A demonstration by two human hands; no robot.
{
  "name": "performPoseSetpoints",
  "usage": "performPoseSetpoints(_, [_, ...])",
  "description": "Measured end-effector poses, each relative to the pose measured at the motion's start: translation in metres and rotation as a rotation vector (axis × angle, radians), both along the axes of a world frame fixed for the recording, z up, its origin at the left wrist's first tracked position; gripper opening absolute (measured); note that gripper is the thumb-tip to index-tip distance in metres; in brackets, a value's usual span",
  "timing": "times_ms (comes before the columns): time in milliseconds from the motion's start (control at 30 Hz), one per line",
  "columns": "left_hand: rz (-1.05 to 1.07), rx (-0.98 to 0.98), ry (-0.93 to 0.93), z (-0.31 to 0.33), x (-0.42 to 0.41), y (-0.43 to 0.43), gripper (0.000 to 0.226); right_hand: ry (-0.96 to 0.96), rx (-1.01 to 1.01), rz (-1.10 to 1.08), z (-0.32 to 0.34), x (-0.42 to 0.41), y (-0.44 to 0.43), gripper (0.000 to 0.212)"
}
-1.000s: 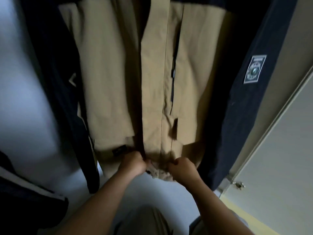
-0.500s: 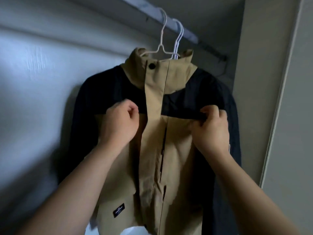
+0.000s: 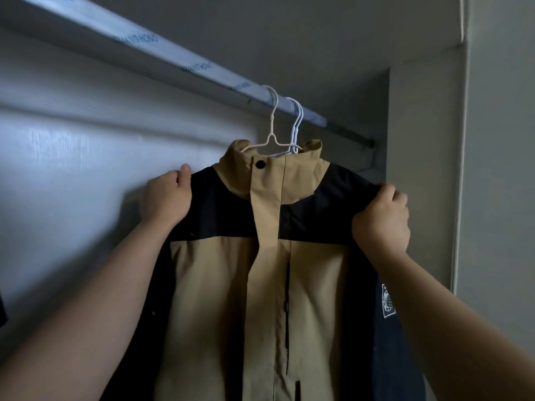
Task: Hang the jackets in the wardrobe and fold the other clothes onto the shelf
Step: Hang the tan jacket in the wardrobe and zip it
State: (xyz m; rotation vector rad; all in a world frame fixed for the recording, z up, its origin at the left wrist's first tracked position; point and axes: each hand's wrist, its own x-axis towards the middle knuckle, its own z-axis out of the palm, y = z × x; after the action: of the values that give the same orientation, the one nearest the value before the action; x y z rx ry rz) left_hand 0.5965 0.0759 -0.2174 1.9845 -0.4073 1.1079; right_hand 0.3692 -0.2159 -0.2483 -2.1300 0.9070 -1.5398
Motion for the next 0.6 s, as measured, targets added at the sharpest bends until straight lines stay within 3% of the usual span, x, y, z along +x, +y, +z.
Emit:
performPoseSetpoints(167, [-0.069,0.008,-0.137,-0.01,0.005,0.004,0.06,-0.013,0.006,-0.067,-0.011,0.003,-0.006,0.05])
performPoseSetpoints(333, [-0.08,-0.05,0.014,-0.02,0.018,0.014,0.07,-0.074,-0.017,-0.123,-0.029,0.004,-0.01,0.031])
performPoseSetpoints(433, [-0.062,-0.029,-0.009,-0.03,0.019,0.016,0.064,-0.027,-0.017,-0.128,-0.034,0.004,-0.011,0.036])
performPoseSetpoints(600, [0.185,0.074,-0.181,-0.034,0.014,0.012,0.057,-0.104,0.001,-0.017,-0.022,-0.001,-0.019,0.026])
